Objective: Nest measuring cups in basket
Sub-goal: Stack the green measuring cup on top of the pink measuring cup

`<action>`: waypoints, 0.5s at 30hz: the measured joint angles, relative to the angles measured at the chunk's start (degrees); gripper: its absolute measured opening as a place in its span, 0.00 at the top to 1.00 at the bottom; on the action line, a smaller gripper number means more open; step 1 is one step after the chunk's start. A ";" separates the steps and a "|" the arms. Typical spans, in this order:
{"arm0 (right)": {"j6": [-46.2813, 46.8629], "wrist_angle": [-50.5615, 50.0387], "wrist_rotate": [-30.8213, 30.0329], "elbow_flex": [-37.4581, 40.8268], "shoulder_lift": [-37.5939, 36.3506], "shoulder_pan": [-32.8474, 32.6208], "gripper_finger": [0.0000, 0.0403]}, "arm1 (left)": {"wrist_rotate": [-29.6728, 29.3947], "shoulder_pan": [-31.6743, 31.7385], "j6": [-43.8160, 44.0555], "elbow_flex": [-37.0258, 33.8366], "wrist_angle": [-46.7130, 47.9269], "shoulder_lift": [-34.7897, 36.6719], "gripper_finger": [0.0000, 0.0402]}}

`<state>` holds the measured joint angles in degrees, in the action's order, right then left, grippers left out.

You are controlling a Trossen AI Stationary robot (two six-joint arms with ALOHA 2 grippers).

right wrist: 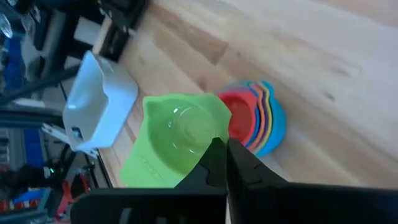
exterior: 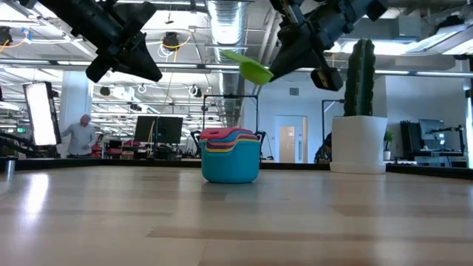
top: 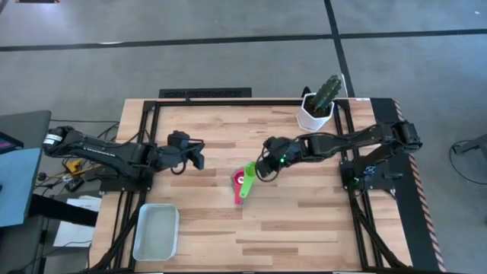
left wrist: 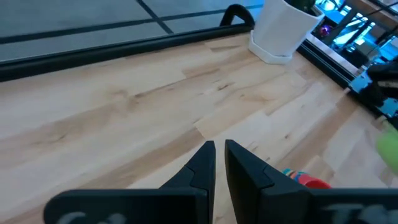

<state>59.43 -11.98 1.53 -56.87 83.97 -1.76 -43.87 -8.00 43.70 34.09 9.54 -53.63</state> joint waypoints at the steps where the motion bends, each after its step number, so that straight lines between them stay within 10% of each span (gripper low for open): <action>1: -0.01 -0.12 -0.04 -0.51 -0.01 0.50 0.99 | 0.00 0.17 -0.02 0.00 0.00 0.00 0.94; 15: -2.31 -1.03 -0.62 -7.12 4.62 4.86 0.99 | 0.16 0.73 -1.07 0.00 -0.02 0.02 0.94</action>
<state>57.13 -13.01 0.91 -63.99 88.59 3.10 -43.72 -7.27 42.63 34.09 9.52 -53.60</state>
